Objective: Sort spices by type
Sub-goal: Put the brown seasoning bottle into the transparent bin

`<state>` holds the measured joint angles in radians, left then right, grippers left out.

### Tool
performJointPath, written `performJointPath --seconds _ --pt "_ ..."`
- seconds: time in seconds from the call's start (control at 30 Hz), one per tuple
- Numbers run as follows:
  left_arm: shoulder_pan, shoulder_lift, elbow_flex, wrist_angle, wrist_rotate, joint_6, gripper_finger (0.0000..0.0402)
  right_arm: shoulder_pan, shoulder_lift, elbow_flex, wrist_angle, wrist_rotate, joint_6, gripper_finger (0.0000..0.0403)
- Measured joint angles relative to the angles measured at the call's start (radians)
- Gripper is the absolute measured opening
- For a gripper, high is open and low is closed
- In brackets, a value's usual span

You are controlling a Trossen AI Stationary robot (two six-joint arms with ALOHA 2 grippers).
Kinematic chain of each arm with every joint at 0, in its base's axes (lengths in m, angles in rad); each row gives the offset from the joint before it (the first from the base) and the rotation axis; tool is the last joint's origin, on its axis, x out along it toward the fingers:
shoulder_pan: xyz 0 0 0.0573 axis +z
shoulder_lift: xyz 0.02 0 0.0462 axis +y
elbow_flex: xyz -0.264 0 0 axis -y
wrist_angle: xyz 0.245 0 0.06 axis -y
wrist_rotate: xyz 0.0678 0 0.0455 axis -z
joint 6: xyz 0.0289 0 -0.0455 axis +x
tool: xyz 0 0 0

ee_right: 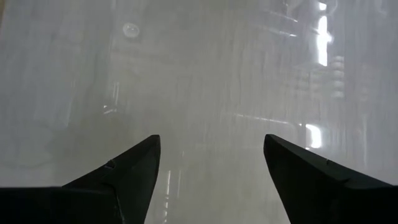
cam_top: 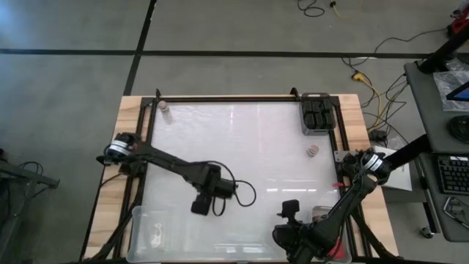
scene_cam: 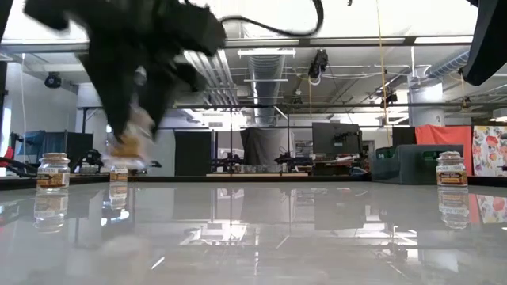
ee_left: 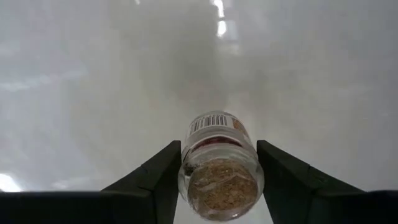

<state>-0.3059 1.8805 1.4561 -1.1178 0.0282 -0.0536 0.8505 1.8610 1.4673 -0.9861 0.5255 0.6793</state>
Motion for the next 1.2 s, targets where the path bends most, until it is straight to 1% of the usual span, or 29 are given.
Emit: performJointPath --seconds 0.1,0.2,0.3,0.47,0.57,0.7,0.77,0.9,1.07,1.2 --pt "-0.059 0.000 0.066 -0.091 0.065 -0.145 0.0169 0.000 0.000 0.000 0.000 0.000 -0.016 0.0285" --pt "-0.151 0.000 0.123 -0.162 0.095 -0.266 0.0168 0.002 0.000 0.000 0.000 0.000 -0.045 0.0290" --pt "-0.256 0.000 0.173 -0.197 0.092 -0.363 0.0168 0.002 0.000 0.000 0.000 0.000 -0.099 0.0293" --pt "-0.411 0.000 0.227 -0.220 0.046 -0.568 0.0168 0.000 0.000 0.000 0.000 0.000 -0.225 0.0294" --pt "-0.485 0.000 0.235 -0.265 0.018 -0.729 0.0167 -0.006 0.000 0.000 0.001 -0.001 -0.281 0.0288" --pt "-0.563 0.000 0.245 -0.348 0.040 -0.895 0.0167 -0.017 0.000 0.000 0.004 0.001 -0.336 0.0279" --pt "-0.596 -0.001 0.260 -0.372 0.015 -0.947 0.0167 -0.024 0.000 0.000 0.004 0.001 -0.356 0.0274" --pt "-0.655 -0.012 0.271 -0.424 -0.066 -1.018 0.0167 -0.040 0.000 0.000 0.006 0.000 -0.364 0.0267" --pt "-0.700 -0.016 0.240 -0.453 -0.069 -1.038 0.0167 -0.048 0.000 0.000 0.010 0.000 -0.343 0.0259" --pt "-0.717 -0.050 0.170 -0.447 -0.071 -1.090 0.0167 -0.048 0.000 0.000 0.036 -0.001 -0.340 0.0254"
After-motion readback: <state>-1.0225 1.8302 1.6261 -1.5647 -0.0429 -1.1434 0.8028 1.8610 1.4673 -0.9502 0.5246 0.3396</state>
